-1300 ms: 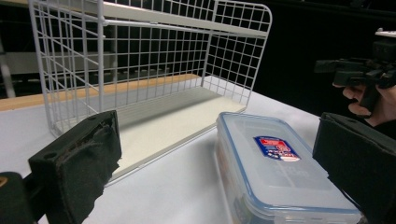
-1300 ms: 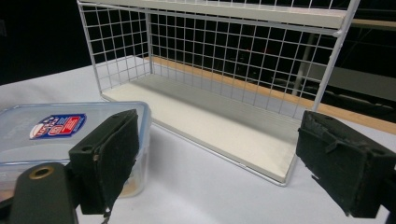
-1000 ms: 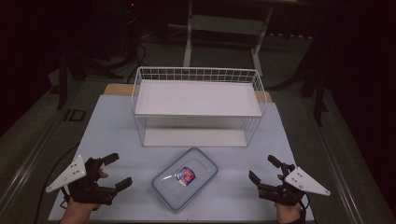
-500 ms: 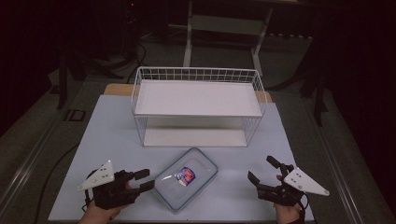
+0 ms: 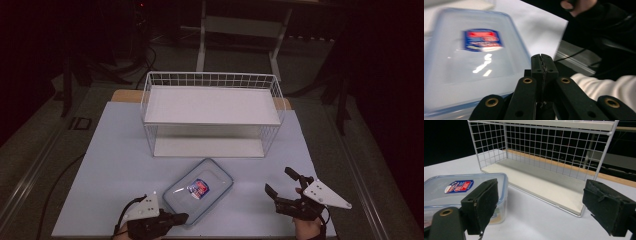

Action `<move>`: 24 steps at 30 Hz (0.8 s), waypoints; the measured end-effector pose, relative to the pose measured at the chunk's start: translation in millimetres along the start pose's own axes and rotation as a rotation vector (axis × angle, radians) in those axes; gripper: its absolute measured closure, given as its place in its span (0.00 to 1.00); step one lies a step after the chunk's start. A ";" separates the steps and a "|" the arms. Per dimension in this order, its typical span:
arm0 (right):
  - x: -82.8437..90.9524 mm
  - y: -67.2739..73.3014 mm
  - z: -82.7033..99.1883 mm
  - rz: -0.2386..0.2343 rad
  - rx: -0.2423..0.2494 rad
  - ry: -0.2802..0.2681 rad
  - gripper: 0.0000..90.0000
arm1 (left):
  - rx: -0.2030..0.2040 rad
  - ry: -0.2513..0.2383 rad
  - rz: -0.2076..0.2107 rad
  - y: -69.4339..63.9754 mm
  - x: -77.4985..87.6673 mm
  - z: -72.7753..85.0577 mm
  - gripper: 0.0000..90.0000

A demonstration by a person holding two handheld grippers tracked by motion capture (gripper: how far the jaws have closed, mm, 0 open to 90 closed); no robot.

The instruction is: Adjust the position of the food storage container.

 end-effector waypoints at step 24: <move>1.4 -1.6 1.1 0.000 -0.006 -0.001 0.14 | -0.036 0.108 -0.099 5.7 -20.1 16.0 0.99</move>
Point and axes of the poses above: each handheld gripper's, and its own axes: x roughly backward along the jaws, z roughly out of its underside, y roughly to its left, the point moved 8 cm from there along -x, roughly forward along the jaws, and after that the axes turned 10 degrees about x, right-handed, at the moved point
